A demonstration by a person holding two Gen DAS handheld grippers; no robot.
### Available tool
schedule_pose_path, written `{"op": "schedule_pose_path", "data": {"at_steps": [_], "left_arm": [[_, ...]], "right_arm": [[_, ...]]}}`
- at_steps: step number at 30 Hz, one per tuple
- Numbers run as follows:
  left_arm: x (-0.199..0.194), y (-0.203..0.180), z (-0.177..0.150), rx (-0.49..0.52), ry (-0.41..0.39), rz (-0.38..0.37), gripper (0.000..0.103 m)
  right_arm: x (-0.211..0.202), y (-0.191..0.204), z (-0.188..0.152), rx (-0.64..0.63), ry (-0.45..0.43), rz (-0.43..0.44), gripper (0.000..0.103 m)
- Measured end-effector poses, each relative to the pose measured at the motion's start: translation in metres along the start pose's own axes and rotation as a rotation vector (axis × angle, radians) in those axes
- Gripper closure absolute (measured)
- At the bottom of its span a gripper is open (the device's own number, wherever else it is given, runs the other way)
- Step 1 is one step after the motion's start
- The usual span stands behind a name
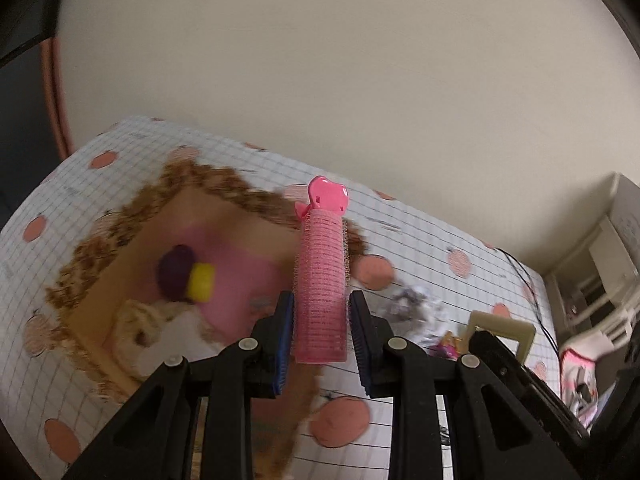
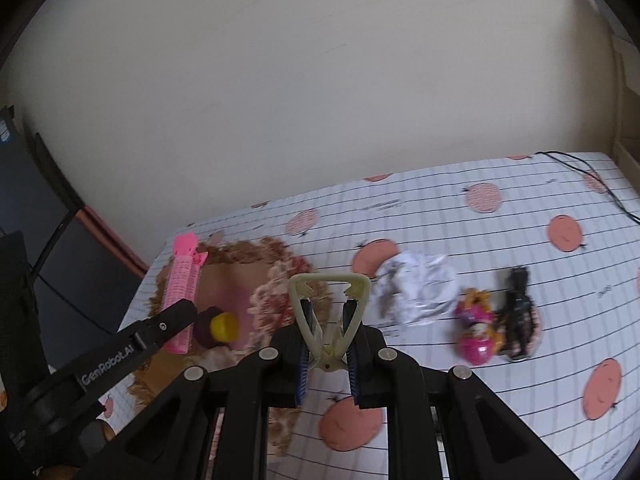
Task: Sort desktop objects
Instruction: 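Lift the pink roller and cream piece and carry both over the box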
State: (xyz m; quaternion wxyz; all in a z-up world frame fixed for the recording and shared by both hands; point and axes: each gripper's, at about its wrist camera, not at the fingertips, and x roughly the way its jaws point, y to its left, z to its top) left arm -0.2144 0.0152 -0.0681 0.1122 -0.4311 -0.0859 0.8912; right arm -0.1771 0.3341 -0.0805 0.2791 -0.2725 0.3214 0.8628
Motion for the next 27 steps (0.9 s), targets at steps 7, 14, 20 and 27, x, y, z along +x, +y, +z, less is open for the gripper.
{"op": "schedule_pose_path", "data": {"at_steps": [7,14,20,27], "left_arm": [[-0.004,0.036,0.004,-0.082,0.008,0.063,0.074],[-0.006,0.066,0.004,-0.164,0.014,0.097,0.074],[-0.010,0.084,0.005,-0.214,0.008,0.115,0.074],[-0.013,0.101,0.004,-0.254,0.008,0.123,0.074]], "right_arm": [[0.012,0.031,-0.009,-0.040,0.022,0.049,0.086],[0.021,0.060,-0.018,-0.096,0.039,0.094,0.086],[0.028,0.081,-0.023,-0.127,0.051,0.142,0.086],[0.034,0.098,-0.030,-0.158,0.070,0.165,0.086]]}}
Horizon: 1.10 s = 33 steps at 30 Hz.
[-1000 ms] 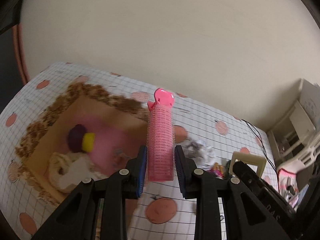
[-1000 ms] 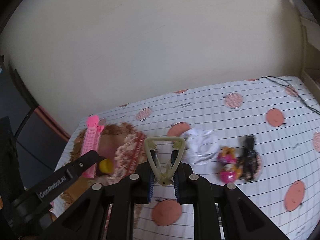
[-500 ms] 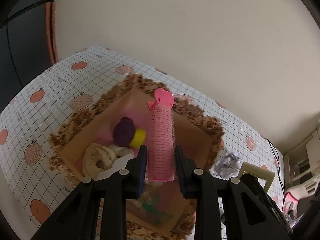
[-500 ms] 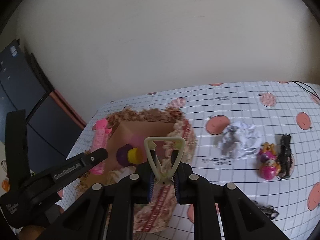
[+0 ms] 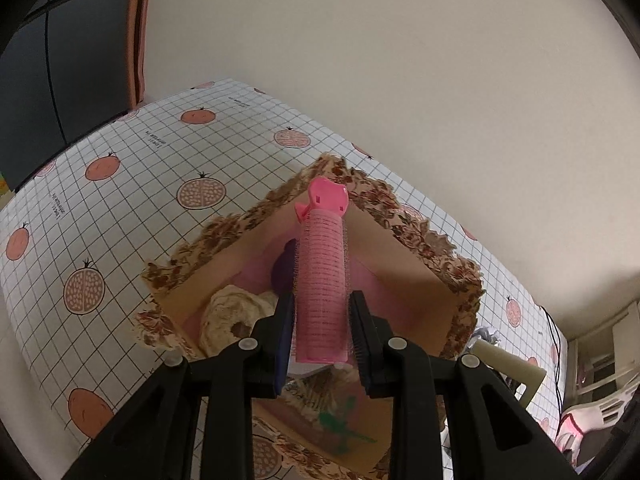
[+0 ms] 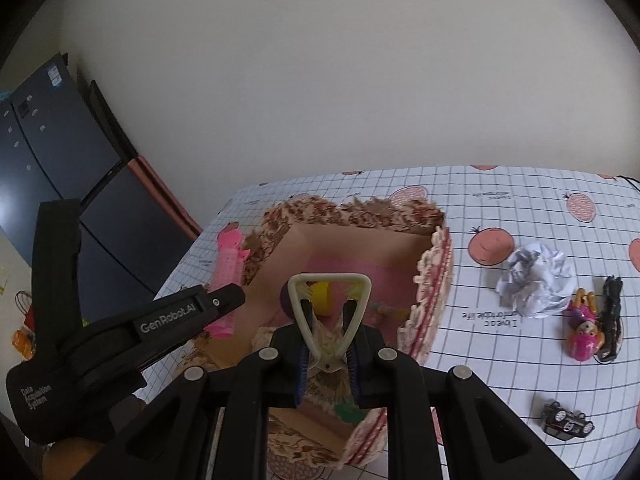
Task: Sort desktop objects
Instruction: 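Lift the pink roller and cream piece and carry both over the box, then open both tools to drop the roller and cream piece into the box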
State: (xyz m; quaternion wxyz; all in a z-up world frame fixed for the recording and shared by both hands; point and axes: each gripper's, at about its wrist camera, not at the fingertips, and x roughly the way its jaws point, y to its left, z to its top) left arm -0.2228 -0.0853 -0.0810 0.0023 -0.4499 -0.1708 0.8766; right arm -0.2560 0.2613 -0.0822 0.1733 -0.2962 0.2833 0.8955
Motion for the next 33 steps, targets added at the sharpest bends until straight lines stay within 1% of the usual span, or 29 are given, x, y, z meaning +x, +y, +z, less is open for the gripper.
{"op": "schedule_pose_path", "data": {"at_steps": [3,15,18,19,22,24,27,28,29,30,33], "left_arm": [[0.001,0.003,0.001,-0.006,0.008,0.007,0.074],[0.023,0.016,-0.005,-0.020,0.092,0.044,0.074],[0.025,0.018,-0.006,-0.025,0.106,0.048,0.074],[0.026,0.018,-0.005,-0.025,0.109,0.047,0.074],[0.028,0.018,-0.006,-0.026,0.120,0.049,0.074],[0.029,0.019,-0.006,-0.028,0.127,0.050,0.074],[0.030,0.020,-0.007,-0.031,0.137,0.055,0.073],[0.030,0.021,-0.007,-0.031,0.140,0.056,0.072],[0.031,0.020,-0.007,-0.029,0.144,0.057,0.069],[0.031,0.020,-0.007,-0.026,0.148,0.058,0.063],[0.032,0.018,-0.007,-0.018,0.151,0.054,0.059]], "right_arm": [[0.006,0.004,-0.003,-0.011,0.020,-0.001,0.086],[0.038,0.008,-0.014,-0.033,0.140,-0.023,0.086],[0.045,0.008,-0.017,-0.038,0.162,-0.028,0.085],[0.046,0.008,-0.018,-0.037,0.166,-0.029,0.083],[0.048,0.007,-0.020,-0.036,0.185,-0.034,0.083],[0.049,0.007,-0.020,-0.032,0.196,-0.045,0.081],[0.052,0.004,-0.021,-0.022,0.207,-0.055,0.073],[0.052,0.004,-0.021,-0.018,0.209,-0.055,0.068],[0.051,0.004,-0.021,-0.018,0.208,-0.053,0.068],[0.051,0.004,-0.021,-0.018,0.207,-0.050,0.067],[0.048,0.005,-0.021,-0.027,0.208,-0.052,0.063]]}}
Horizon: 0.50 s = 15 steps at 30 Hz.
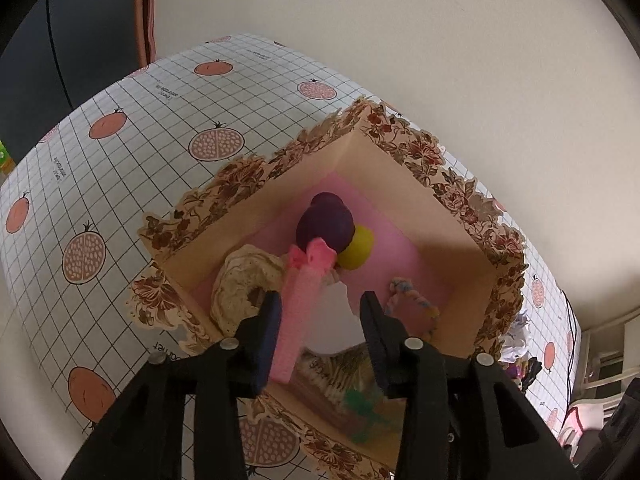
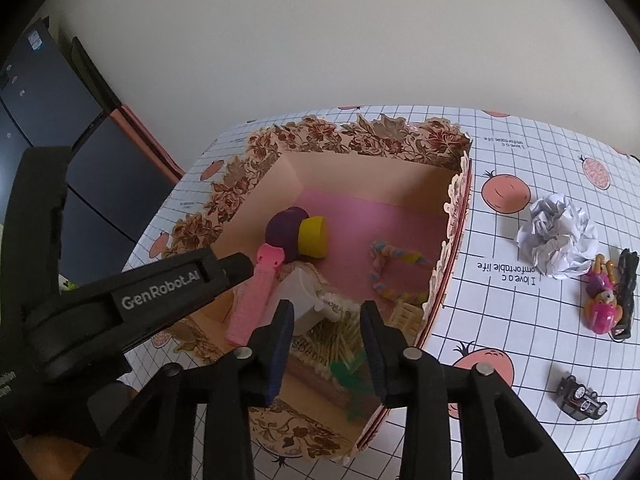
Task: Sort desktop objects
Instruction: 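Open both tools to drop the roller and cream piece into the box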
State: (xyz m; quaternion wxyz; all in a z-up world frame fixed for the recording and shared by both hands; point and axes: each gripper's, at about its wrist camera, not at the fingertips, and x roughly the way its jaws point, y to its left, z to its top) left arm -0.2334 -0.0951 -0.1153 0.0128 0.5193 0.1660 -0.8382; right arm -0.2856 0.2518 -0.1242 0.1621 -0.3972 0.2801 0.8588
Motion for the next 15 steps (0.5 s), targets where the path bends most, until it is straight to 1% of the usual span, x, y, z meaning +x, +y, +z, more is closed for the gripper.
{"op": "schedule_pose_path", "data": {"at_steps": [3,15], "left_arm": [[0.0000,-0.0004,-0.0007,0.001,0.002,-0.006,0.056],[-0.0018,-0.0002,-0.0007,0.004,0.001,-0.007,0.056]], "right_arm": [[0.0000,0.0012,-0.0003,-0.007,0.001,0.000,0.062],[-0.0006,0.0025,-0.0002,-0.012,0.004,0.002,0.062]]}}
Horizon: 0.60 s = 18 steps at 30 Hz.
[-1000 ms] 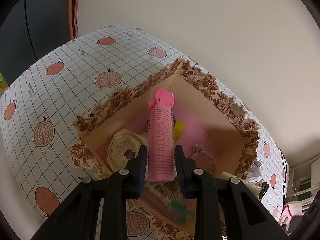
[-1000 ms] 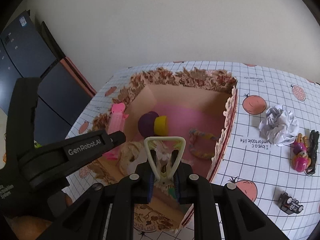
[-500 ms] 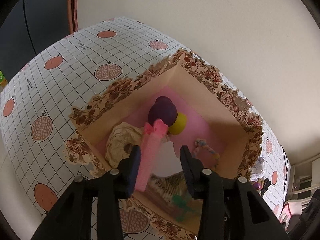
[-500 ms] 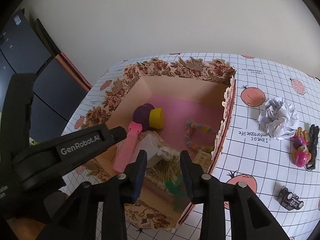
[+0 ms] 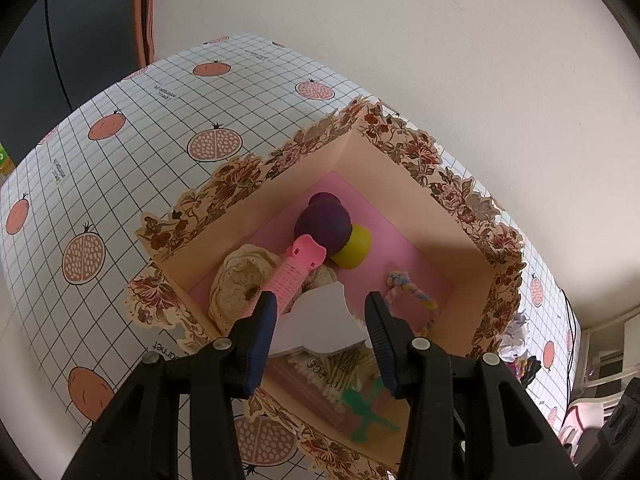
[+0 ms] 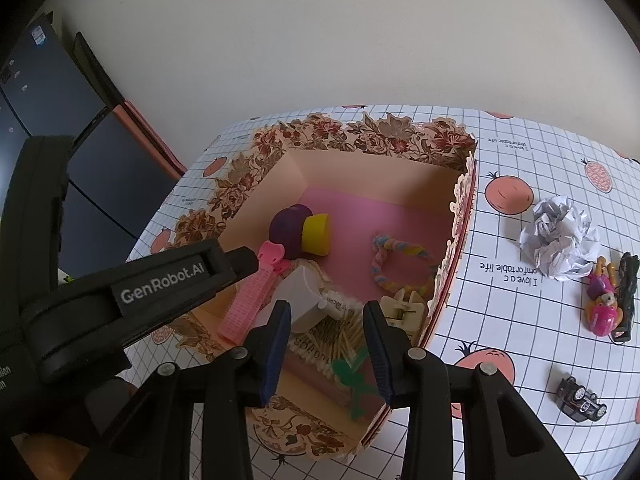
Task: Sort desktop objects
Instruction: 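Open both tools to drop the roller and cream piece into the box, then move both tools back toward the remaining items on the table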
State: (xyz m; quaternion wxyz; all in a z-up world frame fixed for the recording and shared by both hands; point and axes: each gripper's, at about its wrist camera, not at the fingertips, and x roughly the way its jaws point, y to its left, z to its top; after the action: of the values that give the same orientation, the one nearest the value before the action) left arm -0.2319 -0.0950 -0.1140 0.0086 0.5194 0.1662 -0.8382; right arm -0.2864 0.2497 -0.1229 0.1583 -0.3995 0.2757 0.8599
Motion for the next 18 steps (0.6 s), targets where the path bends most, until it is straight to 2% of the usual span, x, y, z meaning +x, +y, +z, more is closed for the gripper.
{"op": "schedule_pose_path", "data": {"at_steps": [12,15,18], "left_arm": [[-0.017,-0.001,0.003,-0.010,-0.040,-0.020,0.048],[-0.021,-0.002,0.004,-0.015,-0.051,-0.009,0.035],[-0.025,-0.002,0.004,-0.022,-0.069,-0.009,0.035]], "right_arm": [[-0.021,0.004,0.004,-0.012,-0.056,0.043,0.062],[-0.031,0.002,0.007,-0.017,-0.085,0.047,0.062],[-0.036,-0.003,0.007,-0.010,-0.095,0.033,0.062]]}}
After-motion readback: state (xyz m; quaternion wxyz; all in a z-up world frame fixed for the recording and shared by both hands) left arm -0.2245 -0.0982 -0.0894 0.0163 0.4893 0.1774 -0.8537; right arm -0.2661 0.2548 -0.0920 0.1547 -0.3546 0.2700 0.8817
